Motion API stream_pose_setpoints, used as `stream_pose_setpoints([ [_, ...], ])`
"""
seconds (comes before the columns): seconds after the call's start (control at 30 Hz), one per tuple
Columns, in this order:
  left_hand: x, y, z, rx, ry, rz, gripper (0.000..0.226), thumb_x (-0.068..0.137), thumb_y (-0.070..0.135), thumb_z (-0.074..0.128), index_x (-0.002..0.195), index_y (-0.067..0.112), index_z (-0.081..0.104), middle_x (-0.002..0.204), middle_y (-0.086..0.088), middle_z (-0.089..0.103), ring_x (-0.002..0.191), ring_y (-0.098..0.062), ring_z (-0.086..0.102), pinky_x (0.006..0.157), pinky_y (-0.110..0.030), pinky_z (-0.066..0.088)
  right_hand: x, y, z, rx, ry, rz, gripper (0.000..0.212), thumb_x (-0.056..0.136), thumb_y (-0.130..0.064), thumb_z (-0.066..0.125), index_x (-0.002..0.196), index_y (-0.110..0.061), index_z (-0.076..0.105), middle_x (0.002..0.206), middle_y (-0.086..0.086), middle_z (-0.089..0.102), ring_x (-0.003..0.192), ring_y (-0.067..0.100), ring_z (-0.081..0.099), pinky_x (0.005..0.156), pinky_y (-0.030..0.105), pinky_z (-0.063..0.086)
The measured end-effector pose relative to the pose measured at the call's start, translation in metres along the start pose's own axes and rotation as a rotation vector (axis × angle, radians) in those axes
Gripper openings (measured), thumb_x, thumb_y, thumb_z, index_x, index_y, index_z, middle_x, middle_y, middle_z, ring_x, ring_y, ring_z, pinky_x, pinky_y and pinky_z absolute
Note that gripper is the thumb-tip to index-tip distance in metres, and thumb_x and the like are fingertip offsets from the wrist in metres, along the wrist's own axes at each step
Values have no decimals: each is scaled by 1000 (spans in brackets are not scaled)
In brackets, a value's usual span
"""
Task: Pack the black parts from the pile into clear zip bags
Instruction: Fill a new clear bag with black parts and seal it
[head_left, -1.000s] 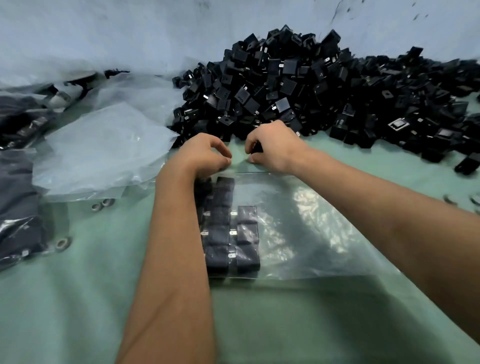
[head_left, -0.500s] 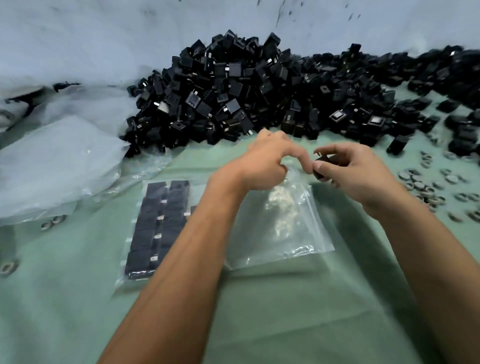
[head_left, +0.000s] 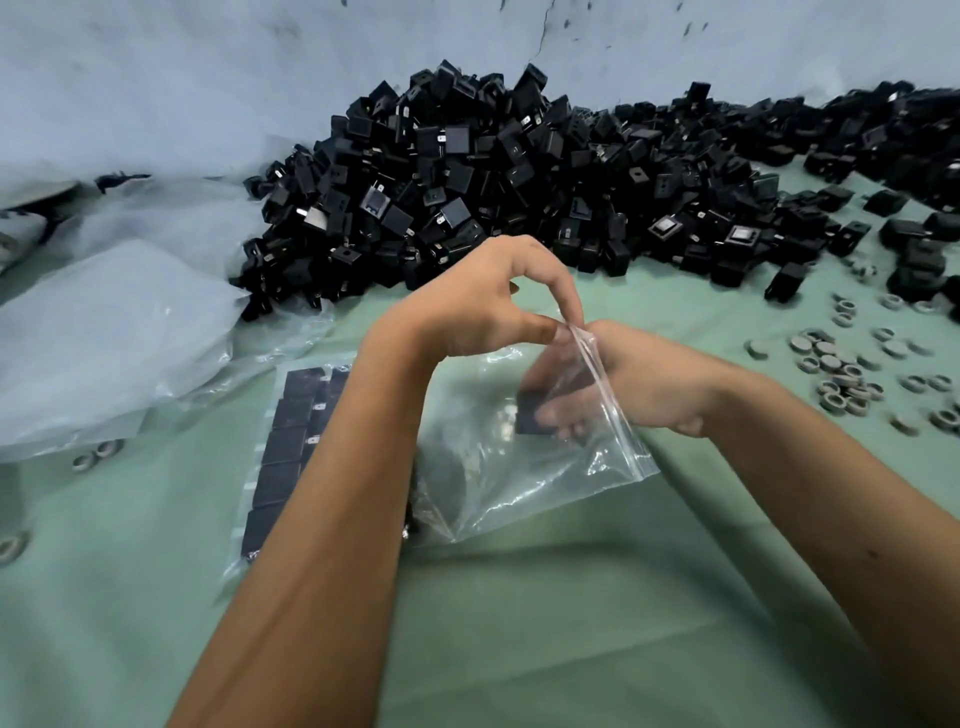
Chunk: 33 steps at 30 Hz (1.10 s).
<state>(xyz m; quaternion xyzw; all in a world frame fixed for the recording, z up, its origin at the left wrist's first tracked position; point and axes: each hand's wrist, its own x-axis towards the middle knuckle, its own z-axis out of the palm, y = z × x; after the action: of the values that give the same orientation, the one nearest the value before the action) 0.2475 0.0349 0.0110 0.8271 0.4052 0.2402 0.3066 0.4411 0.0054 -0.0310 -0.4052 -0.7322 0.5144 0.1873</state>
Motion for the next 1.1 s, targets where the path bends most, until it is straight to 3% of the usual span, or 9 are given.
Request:
stream_pose_setpoints([
  [0.17, -4, 1, -6, -42, 4, 0, 15, 82, 14, 84, 88, 27, 80, 114, 10, 68, 115, -2, 58, 98, -28, 45, 9, 7, 18, 77, -3, -165, 24, 87, -2, 81, 99, -23, 77, 91, 3, 79, 75, 16, 75, 67, 30, 61],
  [0.27, -6, 0, -7, -75, 28, -8, 14, 82, 14, 84, 89, 26, 80, 113, 3, 71, 117, -11, 59, 99, -36, 50, 10, 12, 13, 6, 3, -159, 29, 82, -7, 87, 102, -23, 73, 93, 7, 77, 81, 37, 74, 71, 52, 63],
  [0.4, -6, 0, -7, -77, 30, 2, 15, 81, 14, 84, 87, 26, 80, 109, 3, 73, 118, -17, 59, 98, -41, 53, 26, 6, 18, -84, 48, -160, 20, 82, -15, 88, 98, -18, 77, 76, 0, 73, 64, 14, 70, 56, 25, 57],
  [0.47, -6, 0, -10, -92, 45, 22, 15, 80, 14, 85, 87, 27, 80, 108, 4, 74, 117, -16, 60, 95, -32, 52, 38, 1, 25, -204, 90, -113, 13, 83, -26, 88, 89, -30, 78, 70, -2, 73, 61, 16, 72, 56, 27, 59],
  [0.6, -6, -2, -12, -140, 87, 39, 16, 78, 15, 86, 85, 28, 80, 107, 3, 74, 114, -14, 62, 91, -27, 50, 67, -6, 36, -313, -24, 92, 26, 94, -33, 76, 111, -15, 74, 60, -15, 71, 53, 2, 68, 47, 14, 50],
  [0.73, -3, -5, -9, -140, 93, 26, 16, 78, 15, 87, 85, 27, 80, 106, 6, 73, 114, -14, 62, 90, -25, 49, 81, -9, 46, -131, -32, 135, 18, 97, -22, 73, 111, -11, 74, 73, 4, 75, 61, 19, 66, 56, 30, 55],
  [0.83, -4, -5, -7, -163, 112, 30, 13, 78, 13, 86, 87, 22, 81, 101, 7, 74, 106, -7, 61, 84, -14, 42, 81, -11, 51, 9, -2, 111, 12, 93, -17, 77, 105, -17, 75, 79, 16, 77, 53, 20, 61, 47, 28, 49],
  [0.97, -13, -10, -19, -149, 144, 57, 10, 85, 9, 81, 93, 12, 79, 91, 6, 73, 88, -1, 58, 80, -15, 46, 84, -19, 59, 113, -24, 156, 15, 97, -11, 71, 112, -10, 72, 78, 15, 76, 51, 19, 60, 46, 27, 49],
  [1.1, -35, -37, -47, -207, 326, -60, 11, 90, 4, 75, 101, 3, 75, 88, 3, 71, 81, -2, 65, 78, -18, 52, 85, -24, 65, 136, -5, 158, 17, 99, -10, 67, 115, -10, 72, 70, 6, 74, 46, 12, 62, 41, 21, 48],
])
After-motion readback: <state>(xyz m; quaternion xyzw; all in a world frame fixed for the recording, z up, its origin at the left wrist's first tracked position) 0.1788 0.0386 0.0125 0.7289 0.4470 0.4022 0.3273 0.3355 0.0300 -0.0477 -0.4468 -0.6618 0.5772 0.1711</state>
